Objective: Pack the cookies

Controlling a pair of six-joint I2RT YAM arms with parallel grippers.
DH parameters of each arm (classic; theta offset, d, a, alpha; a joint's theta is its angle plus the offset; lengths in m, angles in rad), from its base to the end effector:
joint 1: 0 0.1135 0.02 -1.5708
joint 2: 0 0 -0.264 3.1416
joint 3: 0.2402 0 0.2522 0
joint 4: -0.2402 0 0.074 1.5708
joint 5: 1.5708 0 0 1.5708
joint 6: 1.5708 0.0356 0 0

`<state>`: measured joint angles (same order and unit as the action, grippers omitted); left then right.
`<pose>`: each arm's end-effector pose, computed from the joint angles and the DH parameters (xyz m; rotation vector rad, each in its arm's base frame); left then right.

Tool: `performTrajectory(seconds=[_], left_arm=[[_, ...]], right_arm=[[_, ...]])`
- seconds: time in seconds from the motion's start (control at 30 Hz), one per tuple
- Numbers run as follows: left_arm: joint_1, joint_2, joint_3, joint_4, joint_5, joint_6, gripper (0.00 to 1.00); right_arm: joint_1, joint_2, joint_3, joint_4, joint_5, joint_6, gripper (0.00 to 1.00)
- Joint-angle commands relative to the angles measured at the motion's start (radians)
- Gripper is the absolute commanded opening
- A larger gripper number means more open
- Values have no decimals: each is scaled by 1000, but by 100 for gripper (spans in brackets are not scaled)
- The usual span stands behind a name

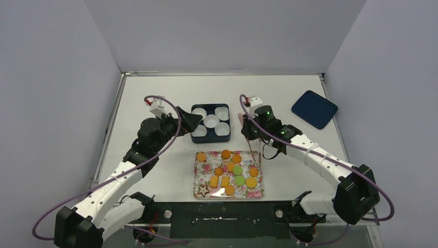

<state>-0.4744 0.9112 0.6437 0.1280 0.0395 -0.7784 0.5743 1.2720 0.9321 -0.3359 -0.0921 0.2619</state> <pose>0.1940 -0.1012 0.3000 -0.2429 1.7908 -0.9498 0.2321 0.1541 0.2722 -0.4083 2.2657 0.5455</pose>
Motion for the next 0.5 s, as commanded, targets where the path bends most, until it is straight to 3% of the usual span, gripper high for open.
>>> performTrajectory(seconds=[0.0,0.47], left_arm=[[-26,36,12,150,30,-61,97],[-147,187,-2,324,-28,-155,97]], right_arm=[[70,35,56,116,-53,-77,0],[196,110,104,244,-139,-94,0]])
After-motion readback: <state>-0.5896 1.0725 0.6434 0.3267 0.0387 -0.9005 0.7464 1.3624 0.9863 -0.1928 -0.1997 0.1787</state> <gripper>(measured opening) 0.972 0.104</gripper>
